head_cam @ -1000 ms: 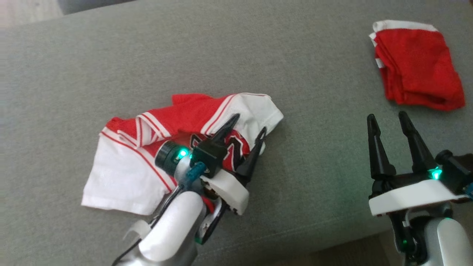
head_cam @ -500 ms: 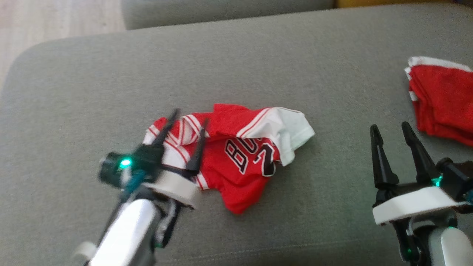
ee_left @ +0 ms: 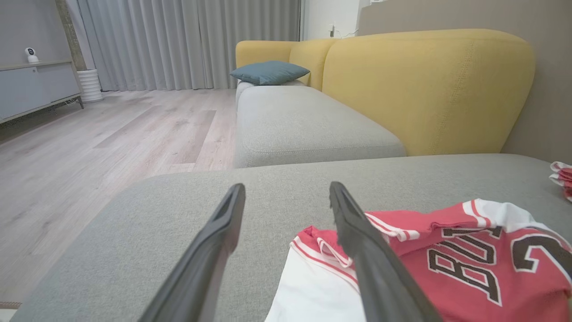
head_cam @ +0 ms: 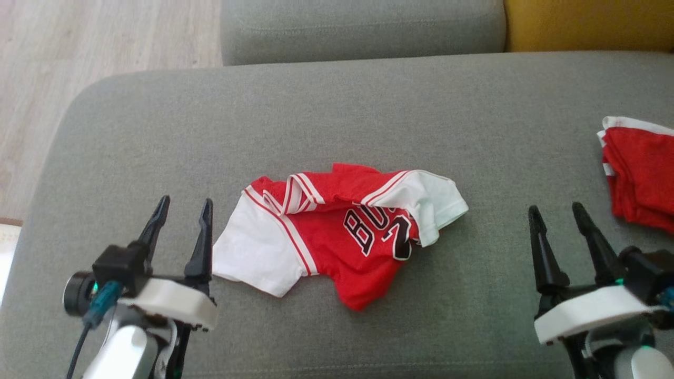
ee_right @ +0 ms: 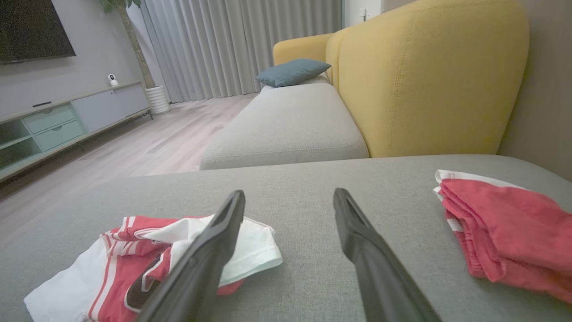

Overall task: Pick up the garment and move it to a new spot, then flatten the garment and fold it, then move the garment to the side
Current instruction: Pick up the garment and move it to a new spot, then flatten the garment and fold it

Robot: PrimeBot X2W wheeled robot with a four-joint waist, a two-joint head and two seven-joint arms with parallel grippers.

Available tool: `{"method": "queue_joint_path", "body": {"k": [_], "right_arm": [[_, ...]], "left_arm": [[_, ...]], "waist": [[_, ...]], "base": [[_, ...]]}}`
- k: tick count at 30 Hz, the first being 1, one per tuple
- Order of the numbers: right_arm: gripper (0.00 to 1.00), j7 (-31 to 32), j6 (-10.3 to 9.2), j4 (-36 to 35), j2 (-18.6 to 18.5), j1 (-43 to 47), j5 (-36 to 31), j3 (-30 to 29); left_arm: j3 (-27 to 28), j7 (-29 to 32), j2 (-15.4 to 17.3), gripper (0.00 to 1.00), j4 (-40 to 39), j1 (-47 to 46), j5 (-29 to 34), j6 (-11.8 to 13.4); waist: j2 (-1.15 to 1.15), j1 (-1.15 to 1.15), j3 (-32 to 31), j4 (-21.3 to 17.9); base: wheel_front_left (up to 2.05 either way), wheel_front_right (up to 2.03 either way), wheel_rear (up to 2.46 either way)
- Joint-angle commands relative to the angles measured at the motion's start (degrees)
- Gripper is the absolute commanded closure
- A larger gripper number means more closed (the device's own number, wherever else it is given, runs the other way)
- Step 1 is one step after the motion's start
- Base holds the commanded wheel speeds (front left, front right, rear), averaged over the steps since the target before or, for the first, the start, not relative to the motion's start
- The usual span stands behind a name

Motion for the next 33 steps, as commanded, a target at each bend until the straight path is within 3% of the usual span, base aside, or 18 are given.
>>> {"method": "queue_joint_path", "body": {"k": [1, 33], "right_arm": [[0.00, 0.1, 0.37, -2.2, -0.5, -1.0, -0.4, 1.1], [0.00, 2.3, 0.37, -3.8, -0.2, 2.1, -0.5, 0.9]], "left_arm": [[2.5, -0.6, 1.8, 0.00, -2.2, -2.0, -0.1, -0.1], [1.2, 0.0, 2.9, 0.00, -4.0, 1.7, -0.1, 2.0]], "waist": [[0.00, 0.00, -0.4, -0.1], [0.00, 0.00, -2.9, -0.2]], "base": [[0.00, 0.00, 0.00], [0.00, 0.00, 0.00]]}}
